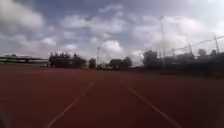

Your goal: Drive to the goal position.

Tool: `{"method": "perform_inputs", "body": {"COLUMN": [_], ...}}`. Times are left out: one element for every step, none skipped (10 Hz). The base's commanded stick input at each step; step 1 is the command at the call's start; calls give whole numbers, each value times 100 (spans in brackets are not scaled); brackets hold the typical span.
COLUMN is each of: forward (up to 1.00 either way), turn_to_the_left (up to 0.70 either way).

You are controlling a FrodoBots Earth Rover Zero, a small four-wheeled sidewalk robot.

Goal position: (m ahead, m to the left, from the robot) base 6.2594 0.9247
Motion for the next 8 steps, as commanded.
{"method": "perform_inputs", "body": {"forward": [70,70,70,70,70,70,70,70], "turn_to_the_left": [0,0,0,0,0,0,0,0]}}
